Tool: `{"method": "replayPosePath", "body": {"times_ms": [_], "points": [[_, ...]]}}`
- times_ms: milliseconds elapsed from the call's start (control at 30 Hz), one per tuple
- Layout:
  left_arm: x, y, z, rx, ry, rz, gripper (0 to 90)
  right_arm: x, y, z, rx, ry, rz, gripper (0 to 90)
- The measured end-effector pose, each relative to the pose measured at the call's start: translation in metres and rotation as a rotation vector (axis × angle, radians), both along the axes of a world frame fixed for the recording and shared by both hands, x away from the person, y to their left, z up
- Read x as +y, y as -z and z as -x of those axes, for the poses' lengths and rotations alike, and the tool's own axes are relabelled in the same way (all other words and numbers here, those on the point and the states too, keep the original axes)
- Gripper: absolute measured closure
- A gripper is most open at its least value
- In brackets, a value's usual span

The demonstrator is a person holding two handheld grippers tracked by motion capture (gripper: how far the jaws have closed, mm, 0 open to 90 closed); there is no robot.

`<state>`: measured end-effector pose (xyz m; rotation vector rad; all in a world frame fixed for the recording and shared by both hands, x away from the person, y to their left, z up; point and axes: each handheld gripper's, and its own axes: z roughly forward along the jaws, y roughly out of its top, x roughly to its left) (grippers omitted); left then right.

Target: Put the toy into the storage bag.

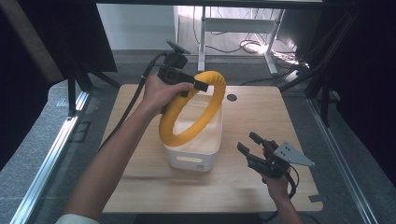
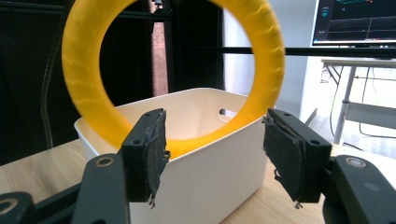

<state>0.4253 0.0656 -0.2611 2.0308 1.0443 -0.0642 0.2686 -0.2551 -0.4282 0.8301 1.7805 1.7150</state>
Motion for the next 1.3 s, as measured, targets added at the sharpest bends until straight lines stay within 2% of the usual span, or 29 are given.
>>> {"method": "replayPosePath", "body": {"times_ms": [33,133,233,400,433,600,667,700,733,833,867,1100,1167,1300], "points": [[0.001,0.007,-0.001,0.006,0.007,-0.003,48.6,0.0,0.001,-0.002,-0.002,0.002,-0.002,39.4],[0.003,0.011,-0.001,0.011,0.005,-0.002,48.6,0.0,0.002,-0.003,0.0,0.003,0.002,39.4],[0.003,0.023,-0.001,0.034,0.003,-0.001,48.5,0.001,0.005,-0.005,0.008,0.002,0.009,39.2],[0.001,0.037,0.0,0.046,0.012,-0.012,48.5,0.001,0.006,-0.005,0.017,0.007,0.013,39.2],[0.002,0.04,0.001,0.05,0.012,0.008,48.5,0.001,0.007,-0.005,0.017,0.007,0.011,39.1],[0.002,0.039,0.001,0.048,0.006,0.004,48.3,0.0,0.007,-0.005,0.016,0.009,0.013,39.1],[0.002,0.038,0.002,0.038,0.007,-0.007,47.6,0.0,0.007,-0.005,0.014,0.011,0.014,38.9],[0.005,0.036,0.002,0.021,0.008,-0.004,40.1,0.0,0.007,-0.005,0.016,0.012,0.014,38.8],[0.005,0.036,0.002,0.021,0.008,-0.004,35.9,0.0,0.007,-0.005,0.016,0.012,0.014,38.8],[0.014,0.03,0.006,-0.026,0.018,-0.001,31.3,-0.001,0.008,-0.006,0.015,0.012,0.016,38.7],[0.018,0.027,0.009,-0.047,0.023,0.008,30.3,-0.002,0.008,-0.006,0.016,0.013,0.017,38.7],[0.051,0.01,0.024,-0.114,-0.001,0.062,26.0,-0.003,0.009,-0.006,0.018,0.021,0.016,38.7],[0.065,0.011,0.029,-0.131,-0.02,0.07,26.0,-0.004,0.009,-0.006,0.017,0.023,0.017,38.7],[0.087,0.023,0.034,-0.127,-0.05,0.069,26.1,-0.005,0.01,-0.008,0.025,0.028,0.018,38.6]]}}
